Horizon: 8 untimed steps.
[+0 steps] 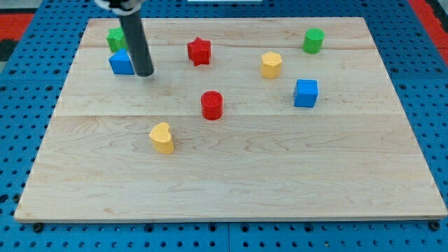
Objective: Move the blue triangle towards the top center
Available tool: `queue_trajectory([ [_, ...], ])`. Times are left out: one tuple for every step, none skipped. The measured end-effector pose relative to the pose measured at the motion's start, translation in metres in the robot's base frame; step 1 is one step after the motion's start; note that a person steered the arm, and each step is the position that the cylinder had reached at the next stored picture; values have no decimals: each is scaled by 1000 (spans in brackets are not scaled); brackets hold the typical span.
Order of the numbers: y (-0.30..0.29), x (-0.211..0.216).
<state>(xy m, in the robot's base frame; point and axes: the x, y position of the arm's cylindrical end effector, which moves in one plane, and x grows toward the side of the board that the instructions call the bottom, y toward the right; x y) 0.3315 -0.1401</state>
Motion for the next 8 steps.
queue_trajectory([
  [-18, 7],
  [-34, 27],
  [-104, 4],
  [-117, -1],
  [-108, -1],
  [-69, -3],
  [-50, -4],
  [-98, -5],
])
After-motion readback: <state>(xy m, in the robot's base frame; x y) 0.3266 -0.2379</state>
